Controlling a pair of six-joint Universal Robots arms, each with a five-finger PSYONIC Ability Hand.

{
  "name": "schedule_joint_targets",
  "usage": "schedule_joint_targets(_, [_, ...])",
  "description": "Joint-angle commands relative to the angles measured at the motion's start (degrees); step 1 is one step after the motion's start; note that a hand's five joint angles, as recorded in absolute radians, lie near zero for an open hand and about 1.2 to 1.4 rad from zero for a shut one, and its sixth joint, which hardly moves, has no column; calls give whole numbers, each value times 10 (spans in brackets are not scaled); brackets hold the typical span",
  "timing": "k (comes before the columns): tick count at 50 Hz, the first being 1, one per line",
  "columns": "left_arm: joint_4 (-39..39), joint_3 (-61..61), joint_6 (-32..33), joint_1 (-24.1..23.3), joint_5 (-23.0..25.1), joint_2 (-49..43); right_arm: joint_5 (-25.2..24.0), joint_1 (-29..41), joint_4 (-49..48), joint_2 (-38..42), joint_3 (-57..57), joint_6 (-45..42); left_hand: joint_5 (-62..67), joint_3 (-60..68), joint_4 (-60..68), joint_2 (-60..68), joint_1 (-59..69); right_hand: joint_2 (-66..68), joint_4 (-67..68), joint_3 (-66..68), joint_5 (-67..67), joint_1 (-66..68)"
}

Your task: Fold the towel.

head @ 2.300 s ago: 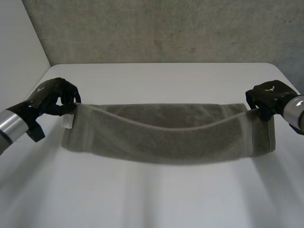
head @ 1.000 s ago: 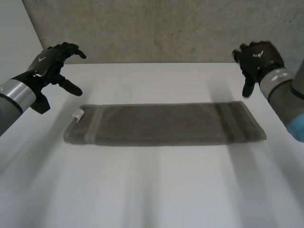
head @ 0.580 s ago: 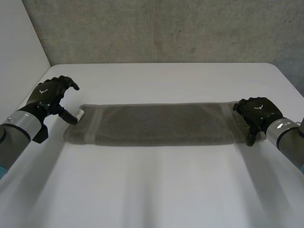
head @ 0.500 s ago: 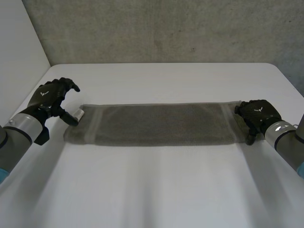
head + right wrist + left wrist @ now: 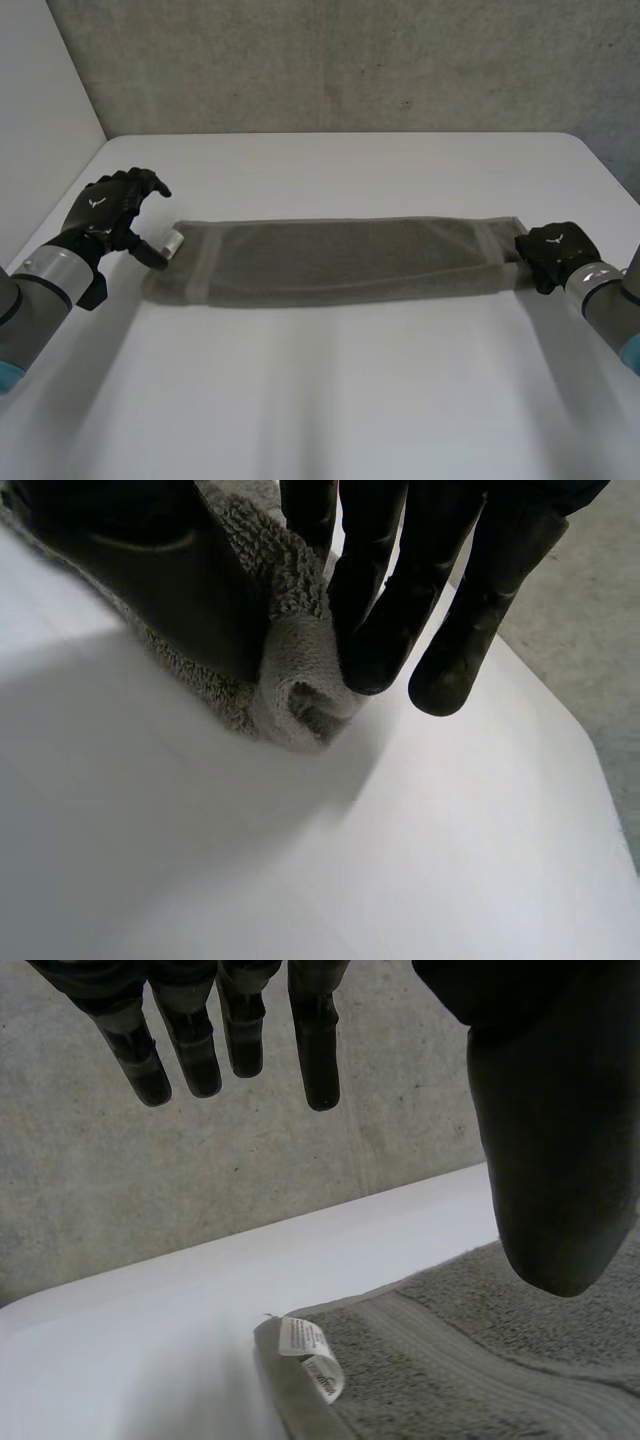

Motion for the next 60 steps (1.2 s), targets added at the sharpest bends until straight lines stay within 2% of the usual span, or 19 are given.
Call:
schedule_joint_targets(1, [0, 0, 0, 1, -1, -1, 5, -58, 9, -11, -14, -7, -30, -43, -44, -39, -41, 43, 31, 38, 38, 48])
schedule_joint_targets(5, [0, 0, -1, 1, -2, 0, 40, -123, 27, -31, -41, -80, -30, -43, -44, -39, -41, 43, 31, 38, 38, 48])
schedule_joint_targets(10, [0, 1, -3, 1, -2, 1, 118, -108, 54, -37, -76, -175, -30, -43, -44, -39, -41, 43, 31, 38, 38, 48])
schedule_joint_targets(12, [1, 1, -3, 1, -2, 0, 131, -71, 54, -46, -84, -178, -30, -43, -44, -39, -41, 43, 31, 38, 38, 48])
schedule_joint_targets(14, [0, 1, -3, 1, -2, 0, 137, 38, 54, -80, -108, -156, -30, -43, -44, -39, -41, 43, 31, 38, 38, 48])
schedule_joint_targets(17, [0, 1, -3, 1, -2, -1, 141, 96, 53, -83, -126, -136, -30, -43, -44, -39, -41, 43, 31, 38, 38, 48])
schedule_joint_targets(19, [0, 0, -3, 1, -3, -1, 148, 207, 52, -75, -160, -94, -30, -43, -44, -39, -41, 43, 31, 38, 38, 48])
schedule_joint_targets(20, [0, 0, -3, 1, -3, 0, 148, 208, 52, -74, -160, -94, -30, -43, -44, -39, -41, 43, 31, 38, 38, 48])
schedule_joint_targets(22, [0, 0, -2, 1, -2, 0, 150, 329, 51, -48, -189, -65, -30, -43, -44, -39, -41, 43, 31, 38, 38, 48])
schedule_joint_targets(26, [0, 0, -2, 1, -3, 0, 146, 410, 52, 4, -214, -56, -30, -43, -44, -39, -41, 43, 31, 38, 38, 48])
schedule_joint_targets(27, [0, 0, -2, 1, -3, 0, 152, 422, 61, 33, -228, -58, -30, -43, -44, -39, -41, -225, -236, -229, -229, -219])
schedule_joint_targets(28, [0, 0, -2, 1, -3, 0, 152, 422, 61, 34, -229, -58, -30, -43, -44, -39, -41, -228, -239, -232, -232, -222])
schedule_joint_targets(29, [0, 0, -2, 1, -3, 0, 154, 422, 71, 54, -234, -56, -30, -43, -44, -39, -41, -484, -496, -488, -488, -478])
schedule_joint_targets(30, [0, 0, -2, 1, -2, 0, 155, 420, 79, 63, -236, -55, -30, -43, -44, -39, -41, -620, -631, -624, -624, -614])
schedule_joint_targets(32, [0, 0, -3, 1, -2, 0, 159, 414, 87, 65, -235, -53, -30, -43, -44, -39, -41, -657, -669, -662, -662, -652])
schedule_joint_targets(39, [0, -1, -1, -3, -1, -2, 173, 300, 106, 26, -165, -7, -30, -43, -44, -39, -41, -657, -669, -662, -662, -652])
schedule_joint_targets(42, [0, 0, 0, -12, 2, -5, 167, 286, 100, 9, -138, 8, -30, -43, -44, -39, -41, -657, -669, -662, -662, -652])
schedule_joint_targets(52, [-1, -3, 4, -56, 7, -18, 43, 199, 9, -73, 38, 141, -21, -35, -35, -30, -32, -657, -669, -662, -662, -652])
schedule_joint_targets(60, [-1, -5, 6, -101, 4, -26, 17, 185, -2, -76, 70, 174, -21, -35, -35, -30, -32, -556, -568, -560, -560, -550])
